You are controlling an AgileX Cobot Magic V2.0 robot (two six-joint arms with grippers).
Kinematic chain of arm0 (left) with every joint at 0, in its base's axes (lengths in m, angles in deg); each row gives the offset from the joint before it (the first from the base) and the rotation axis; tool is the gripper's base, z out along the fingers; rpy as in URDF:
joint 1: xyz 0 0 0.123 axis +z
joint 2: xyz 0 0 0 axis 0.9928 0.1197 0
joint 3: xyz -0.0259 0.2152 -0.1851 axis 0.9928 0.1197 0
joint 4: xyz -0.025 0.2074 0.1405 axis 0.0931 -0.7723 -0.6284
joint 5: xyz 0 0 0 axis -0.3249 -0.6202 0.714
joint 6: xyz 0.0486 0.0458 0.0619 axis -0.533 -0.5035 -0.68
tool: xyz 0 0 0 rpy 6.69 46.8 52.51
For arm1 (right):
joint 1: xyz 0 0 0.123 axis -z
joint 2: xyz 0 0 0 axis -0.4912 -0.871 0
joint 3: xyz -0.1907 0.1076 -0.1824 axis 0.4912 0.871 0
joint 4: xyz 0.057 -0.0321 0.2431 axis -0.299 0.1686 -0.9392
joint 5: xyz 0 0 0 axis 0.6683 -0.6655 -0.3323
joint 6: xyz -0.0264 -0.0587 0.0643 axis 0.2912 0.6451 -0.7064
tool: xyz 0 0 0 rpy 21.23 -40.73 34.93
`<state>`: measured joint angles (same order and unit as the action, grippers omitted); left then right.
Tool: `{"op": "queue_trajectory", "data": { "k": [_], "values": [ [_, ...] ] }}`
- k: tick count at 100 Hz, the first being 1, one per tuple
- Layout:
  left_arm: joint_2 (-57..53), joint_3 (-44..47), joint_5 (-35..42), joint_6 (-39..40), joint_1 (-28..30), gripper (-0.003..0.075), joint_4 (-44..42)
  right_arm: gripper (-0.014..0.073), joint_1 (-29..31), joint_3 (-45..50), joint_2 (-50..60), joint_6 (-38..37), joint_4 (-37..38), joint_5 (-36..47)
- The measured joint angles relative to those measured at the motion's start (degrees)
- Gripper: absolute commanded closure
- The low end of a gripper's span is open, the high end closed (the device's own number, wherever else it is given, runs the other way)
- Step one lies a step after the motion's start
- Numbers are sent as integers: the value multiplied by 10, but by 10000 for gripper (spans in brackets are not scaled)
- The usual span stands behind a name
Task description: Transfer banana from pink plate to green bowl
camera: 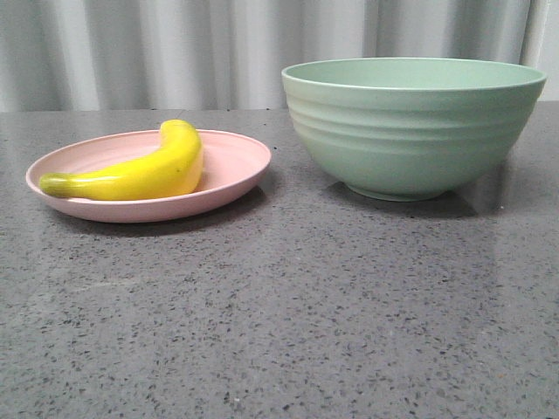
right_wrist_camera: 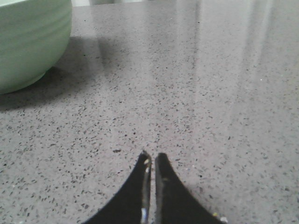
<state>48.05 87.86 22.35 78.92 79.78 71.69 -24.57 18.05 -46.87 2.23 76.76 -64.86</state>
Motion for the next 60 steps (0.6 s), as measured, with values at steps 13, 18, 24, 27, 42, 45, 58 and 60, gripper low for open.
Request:
{"op": "queue_trajectory", "data": {
  "k": [13,18,24,27,42,45,58,60],
  "values": [
    [0,0,42,0,0,739,0,673,0,0,0,0,2,0],
    [0,0,63,0,0,739,0,673,0,0,0,0,3,0],
    [0,0,78,0,0,739,0,673,0,0,0,0,4,0],
    [0,0,84,0,0,739,0,673,0,0,0,0,5,0],
    [0,0,88,0,0,739,0,673,0,0,0,0,6,0],
    [0,0,88,0,0,739,0,673,0,0,0,0,7,0],
    [0,0,88,0,0,739,0,673,0,0,0,0,11,15],
    [0,0,88,0,0,739,0,673,0,0,0,0,11,18]
  ]
}}
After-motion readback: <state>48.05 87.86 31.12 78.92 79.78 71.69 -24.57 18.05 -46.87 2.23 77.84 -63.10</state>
